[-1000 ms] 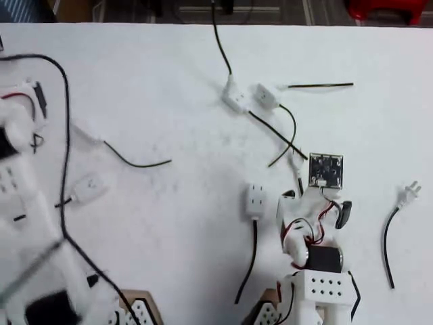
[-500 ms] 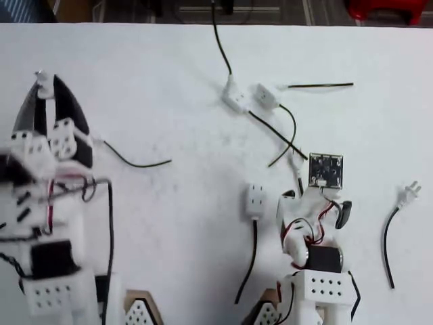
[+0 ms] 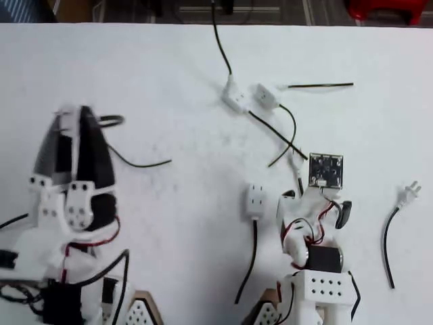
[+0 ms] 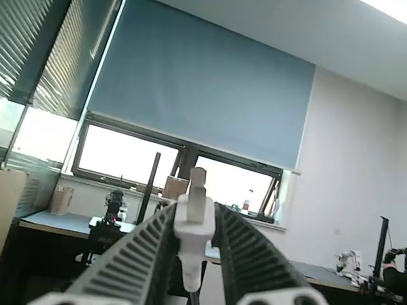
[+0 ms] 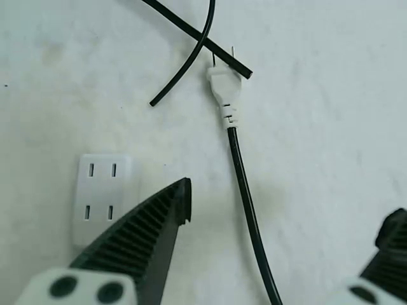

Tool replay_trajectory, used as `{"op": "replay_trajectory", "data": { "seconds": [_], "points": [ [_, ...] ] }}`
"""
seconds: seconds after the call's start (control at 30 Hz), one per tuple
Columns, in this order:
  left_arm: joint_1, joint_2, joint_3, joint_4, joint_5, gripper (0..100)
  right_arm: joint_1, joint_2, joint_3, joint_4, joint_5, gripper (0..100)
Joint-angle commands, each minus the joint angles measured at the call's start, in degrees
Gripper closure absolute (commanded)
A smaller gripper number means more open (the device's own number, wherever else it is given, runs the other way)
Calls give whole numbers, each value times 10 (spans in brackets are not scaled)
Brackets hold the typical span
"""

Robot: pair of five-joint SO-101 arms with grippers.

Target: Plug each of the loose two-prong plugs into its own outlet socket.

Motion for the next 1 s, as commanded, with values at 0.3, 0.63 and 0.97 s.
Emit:
{"op": "replay_trajectory", "data": {
  "seconds": [0.3,0.63,0.97],
  "points": [
    [95,-1,2,-9,4,978,-83,-158,-411,8,6,584],
    [263,-1,28,-8,-117,977,-266,95,-769,68,41,897],
    [301,-1,47,-8,-126,977,-494,400,-1169,272,47,974]
  ]
}}
